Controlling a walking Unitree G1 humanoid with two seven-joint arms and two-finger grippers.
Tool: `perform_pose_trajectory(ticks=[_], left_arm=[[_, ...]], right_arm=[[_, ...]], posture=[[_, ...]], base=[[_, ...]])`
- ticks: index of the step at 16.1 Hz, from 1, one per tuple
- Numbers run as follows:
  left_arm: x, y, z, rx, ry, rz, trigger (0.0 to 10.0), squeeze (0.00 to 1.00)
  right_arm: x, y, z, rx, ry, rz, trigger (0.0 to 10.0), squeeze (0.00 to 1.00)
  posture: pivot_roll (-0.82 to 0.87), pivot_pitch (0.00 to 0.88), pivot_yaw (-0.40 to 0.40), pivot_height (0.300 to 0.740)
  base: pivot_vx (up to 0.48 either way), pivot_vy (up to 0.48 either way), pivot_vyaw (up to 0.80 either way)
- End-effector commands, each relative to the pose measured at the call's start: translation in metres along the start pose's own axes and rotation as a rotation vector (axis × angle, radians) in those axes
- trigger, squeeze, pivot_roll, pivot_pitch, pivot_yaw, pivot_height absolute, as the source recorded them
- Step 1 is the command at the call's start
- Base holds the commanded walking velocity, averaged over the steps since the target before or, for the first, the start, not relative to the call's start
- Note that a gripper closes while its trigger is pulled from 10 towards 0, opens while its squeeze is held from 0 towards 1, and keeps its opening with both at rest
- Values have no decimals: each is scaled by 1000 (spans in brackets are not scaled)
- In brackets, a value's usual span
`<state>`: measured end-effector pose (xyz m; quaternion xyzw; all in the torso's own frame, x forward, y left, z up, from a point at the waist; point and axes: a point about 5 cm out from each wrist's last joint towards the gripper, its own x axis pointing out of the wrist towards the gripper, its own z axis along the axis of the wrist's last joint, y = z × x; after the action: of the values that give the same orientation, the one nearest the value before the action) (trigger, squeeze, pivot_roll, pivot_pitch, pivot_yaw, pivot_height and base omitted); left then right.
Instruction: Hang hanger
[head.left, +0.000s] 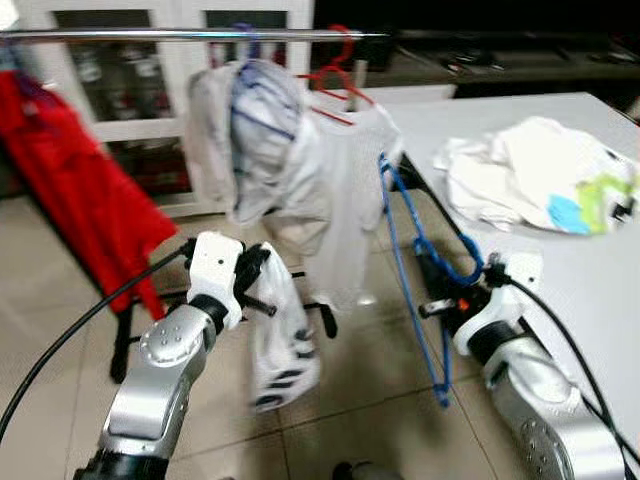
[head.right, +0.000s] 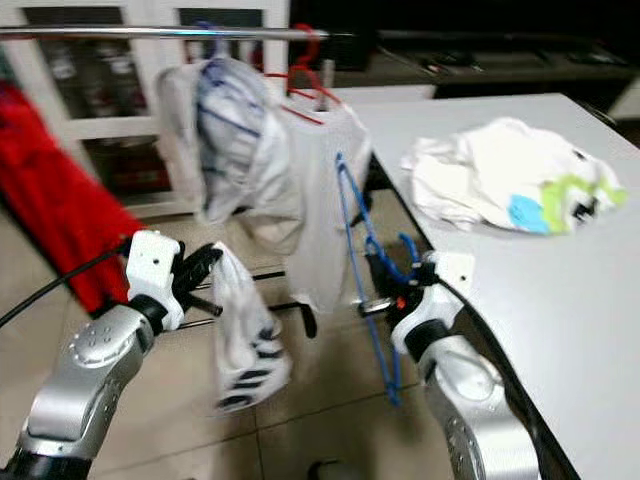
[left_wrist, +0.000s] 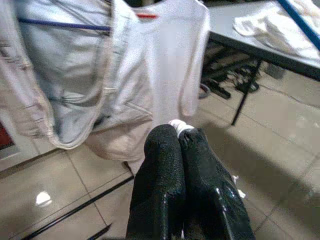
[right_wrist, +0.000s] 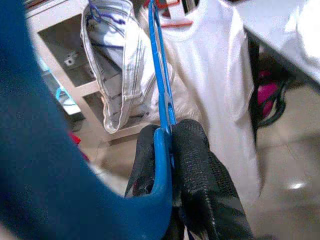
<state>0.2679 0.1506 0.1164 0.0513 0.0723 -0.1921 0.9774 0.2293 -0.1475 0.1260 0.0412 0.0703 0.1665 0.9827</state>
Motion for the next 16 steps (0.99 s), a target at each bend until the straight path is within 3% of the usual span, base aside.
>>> perform_pose_trajectory(ticks=[1, 3, 4, 6, 7, 9, 13, 16], left_arm=[[0, -3, 6, 19, -20, -19, 10000, 0], [-5, 0, 7, 32, -7, -28, 10000, 0], [-8, 0, 8, 32, -7, -28, 10000, 0], [-12, -1, 8, 28, -3, -36, 10000, 0], [-14, -2, 7, -13, 12, -46, 10000, 0], [-10, -2, 13, 7, -49, -16, 10000, 0], [-6, 0, 17, 28, -61, 68, 10000, 0], [-3, -8, 17, -1, -46, -25, 10000, 0]], right_arm=[[-1, 4, 2, 14, 0, 26, 10000, 0], [-4, 13, -6, 26, 16, 51, 10000, 0], [-6, 10, -11, -29, 33, 15, 10000, 0], [-8, 7, -15, -16, 49, 12, 10000, 0], [-8, 6, -15, -12, 51, 1, 10000, 0], [-8, 6, -11, -16, 26, -19, 10000, 0], [-11, 0, -10, 14, 19, -46, 10000, 0], [-13, -6, -13, 26, 38, -78, 10000, 0]], posture=[[-39, 0, -28, 740], [-17, 0, -9, 740], [-9, 0, -9, 740], [2, 0, -12, 740], [3, 0, -14, 740], [-20, 0, -18, 740], [-26, 0, -11, 740], [-30, 0, 1, 740]], base=[[0, 0, -775], [0, 0, -775], [0, 0, -775], [0, 0, -781], [0, 0, -788], [0, 0, -794], [0, 0, -800], [0, 0, -800]])
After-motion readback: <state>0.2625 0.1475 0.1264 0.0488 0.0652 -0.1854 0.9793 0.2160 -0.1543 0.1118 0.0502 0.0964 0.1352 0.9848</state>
